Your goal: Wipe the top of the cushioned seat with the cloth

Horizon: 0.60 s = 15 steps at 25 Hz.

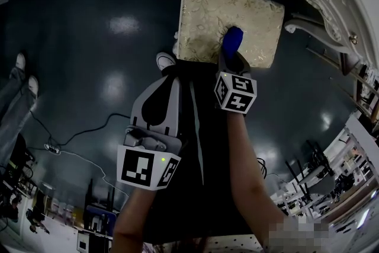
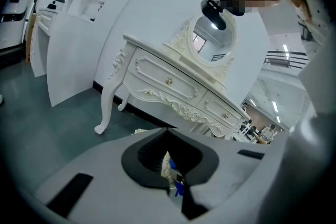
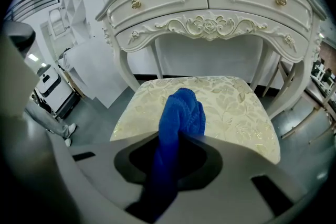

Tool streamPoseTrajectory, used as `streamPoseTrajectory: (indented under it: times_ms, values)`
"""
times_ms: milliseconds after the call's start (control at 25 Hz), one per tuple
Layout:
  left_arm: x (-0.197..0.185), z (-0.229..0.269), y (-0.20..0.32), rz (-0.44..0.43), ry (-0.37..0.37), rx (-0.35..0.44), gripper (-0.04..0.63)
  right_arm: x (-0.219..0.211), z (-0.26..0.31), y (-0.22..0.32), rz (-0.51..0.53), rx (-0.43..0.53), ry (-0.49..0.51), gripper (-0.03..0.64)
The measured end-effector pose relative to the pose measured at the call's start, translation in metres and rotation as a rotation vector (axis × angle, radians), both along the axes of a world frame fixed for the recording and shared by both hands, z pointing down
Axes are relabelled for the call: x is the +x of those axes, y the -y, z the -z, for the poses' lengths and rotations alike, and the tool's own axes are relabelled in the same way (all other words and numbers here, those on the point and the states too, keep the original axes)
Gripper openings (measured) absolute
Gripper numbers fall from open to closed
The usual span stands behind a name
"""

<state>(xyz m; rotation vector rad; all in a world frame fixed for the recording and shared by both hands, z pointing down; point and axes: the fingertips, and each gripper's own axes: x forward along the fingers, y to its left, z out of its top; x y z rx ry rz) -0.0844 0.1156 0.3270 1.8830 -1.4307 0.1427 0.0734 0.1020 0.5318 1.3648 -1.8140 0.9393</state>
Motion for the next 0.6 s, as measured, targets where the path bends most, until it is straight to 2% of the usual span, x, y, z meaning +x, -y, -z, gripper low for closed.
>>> streamPoseTrajectory:
  times_ms: [600]
  values:
    - [-0.018,-0.002,-0.002,0.027,-0.005,-0.002,-0.005,-0.034,0.001,-0.004,0.034,-0.006,0.02,0.086]
